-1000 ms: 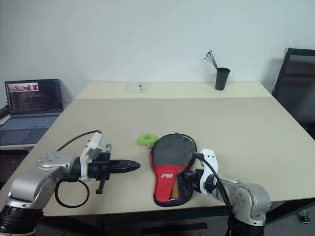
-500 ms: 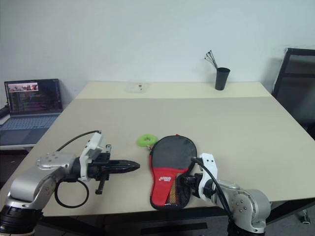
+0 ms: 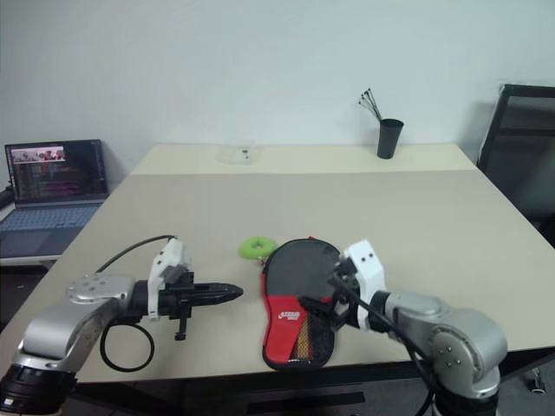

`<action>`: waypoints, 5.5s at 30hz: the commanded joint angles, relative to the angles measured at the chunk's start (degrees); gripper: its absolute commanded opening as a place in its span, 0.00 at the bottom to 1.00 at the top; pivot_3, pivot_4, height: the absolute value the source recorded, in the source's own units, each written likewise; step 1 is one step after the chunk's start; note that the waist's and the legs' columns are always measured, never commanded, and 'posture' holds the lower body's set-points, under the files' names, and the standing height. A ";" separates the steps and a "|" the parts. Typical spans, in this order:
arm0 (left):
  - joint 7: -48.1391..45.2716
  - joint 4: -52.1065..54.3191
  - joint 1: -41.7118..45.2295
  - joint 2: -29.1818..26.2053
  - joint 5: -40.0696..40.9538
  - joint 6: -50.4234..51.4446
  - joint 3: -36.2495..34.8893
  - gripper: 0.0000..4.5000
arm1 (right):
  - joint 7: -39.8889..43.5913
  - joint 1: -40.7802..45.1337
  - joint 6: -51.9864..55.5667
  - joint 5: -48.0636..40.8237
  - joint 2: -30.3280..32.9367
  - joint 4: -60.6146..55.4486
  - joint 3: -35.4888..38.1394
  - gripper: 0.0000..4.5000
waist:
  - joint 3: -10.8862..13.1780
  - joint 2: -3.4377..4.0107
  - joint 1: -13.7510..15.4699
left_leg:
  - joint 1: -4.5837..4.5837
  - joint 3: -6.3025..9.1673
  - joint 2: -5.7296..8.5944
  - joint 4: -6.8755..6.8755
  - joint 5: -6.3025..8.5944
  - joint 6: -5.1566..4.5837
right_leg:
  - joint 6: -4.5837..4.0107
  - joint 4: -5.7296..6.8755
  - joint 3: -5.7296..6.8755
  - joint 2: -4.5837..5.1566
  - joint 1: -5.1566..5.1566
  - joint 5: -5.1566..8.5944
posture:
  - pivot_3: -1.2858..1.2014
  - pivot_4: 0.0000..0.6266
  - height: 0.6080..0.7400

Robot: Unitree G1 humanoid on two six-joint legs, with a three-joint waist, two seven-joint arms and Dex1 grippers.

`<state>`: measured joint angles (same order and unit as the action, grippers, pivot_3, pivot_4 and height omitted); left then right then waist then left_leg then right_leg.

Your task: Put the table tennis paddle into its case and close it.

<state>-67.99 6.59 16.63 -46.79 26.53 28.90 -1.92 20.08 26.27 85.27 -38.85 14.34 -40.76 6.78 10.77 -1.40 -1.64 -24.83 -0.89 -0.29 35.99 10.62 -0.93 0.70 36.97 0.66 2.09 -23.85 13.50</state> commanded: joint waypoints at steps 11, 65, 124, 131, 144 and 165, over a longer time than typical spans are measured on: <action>12.29 -9.89 6.68 5.58 -10.60 -10.57 0.67 0.92 | -1.10 2.32 -26.79 14.99 -2.23 18.05 -20.24 1.00 | -0.01 -0.02 0.04 | -0.12 -0.11 0.01 -0.01 0.00 0.00 | 0.31 0.06 -0.06 0.01 -0.14 -0.19 | 0.52 0.24 1.00; 19.55 -71.41 41.84 23.22 -25.58 -21.46 3.45 0.01 | 4.78 4.10 -39.80 28.08 -3.62 35.47 -29.68 1.00 | -0.19 -0.32 -0.04 | 0.08 -0.50 -0.06 0.24 -0.01 -0.01 | 0.49 0.54 -0.13 -0.17 -0.17 -0.30 | 0.52 0.24 1.00; 61.21 -86.04 62.99 41.50 -70.98 -54.80 34.81 0.01 | -2.20 -8.46 -29.91 33.03 -9.77 31.02 -30.93 1.00 | -0.67 -0.94 0.78 | 0.06 -0.52 -0.05 0.39 0.01 0.02 | 0.52 0.67 -0.11 -0.09 -0.17 -0.28 | 0.52 0.24 1.00; 65.34 -86.04 65.66 44.58 -73.57 -56.11 37.01 0.01 | -2.70 -9.16 -29.58 33.07 -10.29 30.64 -31.34 1.00 | -0.67 -0.94 1.49 | 0.05 -0.52 -0.04 0.39 0.01 0.02 | 0.52 0.65 -0.10 -0.09 -0.17 -0.28 | 0.52 0.24 1.00; 65.79 -86.06 66.85 48.93 -75.31 -60.36 38.66 0.01 | -3.63 -10.09 -29.75 33.31 -11.22 30.64 -31.51 1.00 | -0.67 -0.94 1.80 | -0.01 -0.51 0.00 0.39 0.02 0.03 | 0.53 0.53 -0.08 -0.06 -0.17 -0.27 | 0.52 0.24 1.00; 44.67 -85.90 62.81 49.42 -66.81 -61.86 32.30 0.69 | -2.94 -8.68 -30.59 33.46 -10.76 31.92 -31.18 1.00 | -0.83 -0.84 1.53 | 0.01 -0.50 -0.01 0.37 0.04 0.04 | 0.55 0.37 -0.07 -0.07 -0.09 -0.28 | 0.52 0.24 1.00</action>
<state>-22.07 -82.35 78.91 1.68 -42.17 -31.19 31.55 16.45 19.37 50.96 -5.25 2.99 -14.43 -23.11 9.95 -2.24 -0.10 -24.82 -1.38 -0.30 36.36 10.66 -0.89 1.25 37.34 0.58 2.02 -23.94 13.22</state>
